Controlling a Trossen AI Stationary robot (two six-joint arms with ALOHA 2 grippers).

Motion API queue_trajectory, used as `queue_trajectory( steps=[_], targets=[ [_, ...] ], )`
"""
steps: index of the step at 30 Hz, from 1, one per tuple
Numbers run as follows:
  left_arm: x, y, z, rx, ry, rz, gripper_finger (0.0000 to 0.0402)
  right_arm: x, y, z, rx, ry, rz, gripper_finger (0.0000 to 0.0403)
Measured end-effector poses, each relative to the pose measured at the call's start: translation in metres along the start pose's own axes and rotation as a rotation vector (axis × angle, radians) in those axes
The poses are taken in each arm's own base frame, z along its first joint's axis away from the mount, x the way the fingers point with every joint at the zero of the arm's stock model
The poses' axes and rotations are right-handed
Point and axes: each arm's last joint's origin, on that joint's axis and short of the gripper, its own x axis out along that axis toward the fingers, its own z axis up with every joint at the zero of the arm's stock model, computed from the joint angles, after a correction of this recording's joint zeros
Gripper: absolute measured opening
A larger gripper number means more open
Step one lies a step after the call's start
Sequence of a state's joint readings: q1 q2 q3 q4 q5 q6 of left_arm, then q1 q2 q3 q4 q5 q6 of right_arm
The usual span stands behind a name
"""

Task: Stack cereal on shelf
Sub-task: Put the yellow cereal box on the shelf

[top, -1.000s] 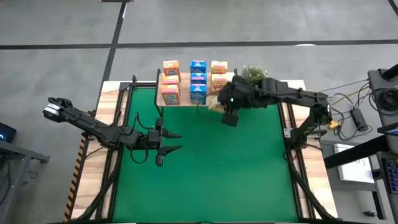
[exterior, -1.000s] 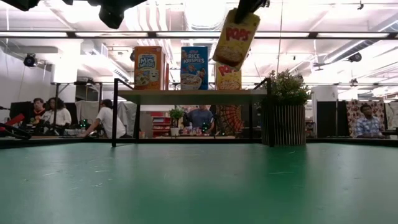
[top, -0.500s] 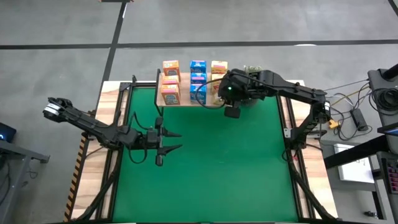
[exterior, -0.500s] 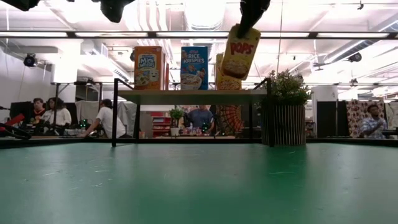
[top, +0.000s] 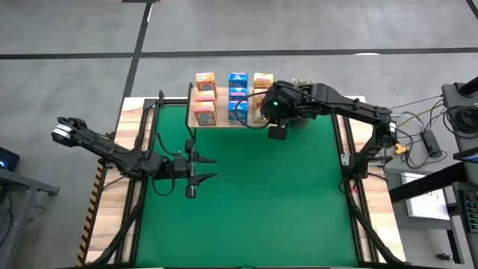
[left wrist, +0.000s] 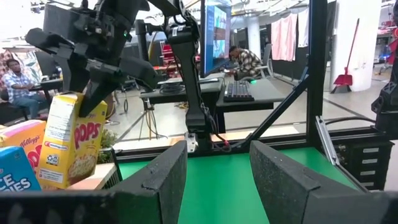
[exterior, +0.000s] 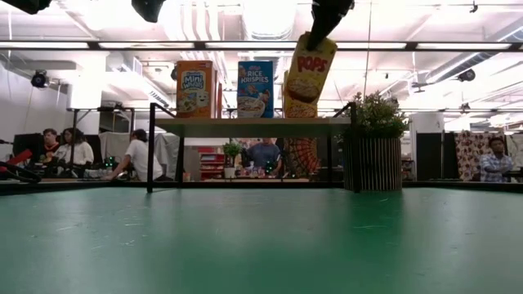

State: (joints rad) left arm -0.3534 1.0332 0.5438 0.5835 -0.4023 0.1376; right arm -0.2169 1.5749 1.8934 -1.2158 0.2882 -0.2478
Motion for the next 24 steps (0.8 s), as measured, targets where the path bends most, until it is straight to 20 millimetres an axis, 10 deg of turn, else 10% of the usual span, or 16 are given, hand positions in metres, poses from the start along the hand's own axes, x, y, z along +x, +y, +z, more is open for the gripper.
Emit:
queue_trajectory(
  steps=[24],
  targets=[
    [0.000,0.000,0.000,0.000,0.000,0.000,0.0159,0.018,-0.004,-0.006,-0.024,0.038,-0.010,0.0125]
  ],
)
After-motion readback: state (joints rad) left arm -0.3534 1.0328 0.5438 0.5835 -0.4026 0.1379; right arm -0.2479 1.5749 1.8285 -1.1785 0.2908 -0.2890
